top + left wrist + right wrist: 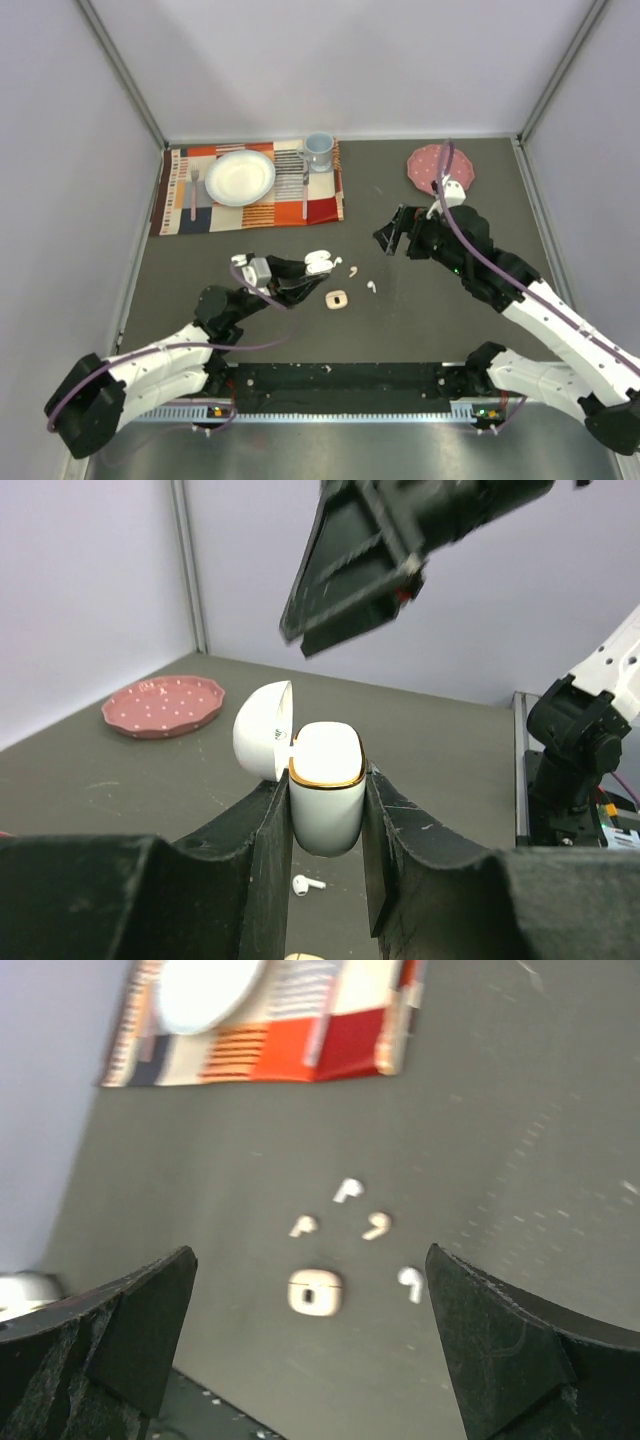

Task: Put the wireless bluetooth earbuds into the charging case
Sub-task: Pick up the right earbud from the center of the board.

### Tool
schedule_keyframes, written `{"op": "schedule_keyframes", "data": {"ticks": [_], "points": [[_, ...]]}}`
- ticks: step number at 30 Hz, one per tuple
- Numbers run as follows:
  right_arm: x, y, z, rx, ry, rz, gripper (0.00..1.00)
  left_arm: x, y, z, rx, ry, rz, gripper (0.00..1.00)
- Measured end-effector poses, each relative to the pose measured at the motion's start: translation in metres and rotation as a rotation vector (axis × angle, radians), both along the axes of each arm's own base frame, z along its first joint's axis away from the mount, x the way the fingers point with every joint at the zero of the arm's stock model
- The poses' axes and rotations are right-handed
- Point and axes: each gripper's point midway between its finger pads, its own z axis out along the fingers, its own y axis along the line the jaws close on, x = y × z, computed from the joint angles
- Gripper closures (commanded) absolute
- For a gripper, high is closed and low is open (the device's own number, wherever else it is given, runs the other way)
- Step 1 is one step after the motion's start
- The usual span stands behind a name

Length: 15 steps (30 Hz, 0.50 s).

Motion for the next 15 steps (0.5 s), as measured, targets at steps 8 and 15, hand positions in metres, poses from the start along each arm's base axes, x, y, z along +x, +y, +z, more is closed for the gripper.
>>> {"op": "schedule_keyframes", "data": {"ticks": [8,15], "points": [[0.007,-0.019,-0.085,-0.244,0.190,-0.033,0.11,-0.010,0.019,0.010,-0.029,-0.024,0.043,1.00],[0.008,-0.017,-0.133,-0.368,0.308,0.000,0.24,-0.009,0.024,-0.012,0.003,0.023,0.068,1.00]]}}
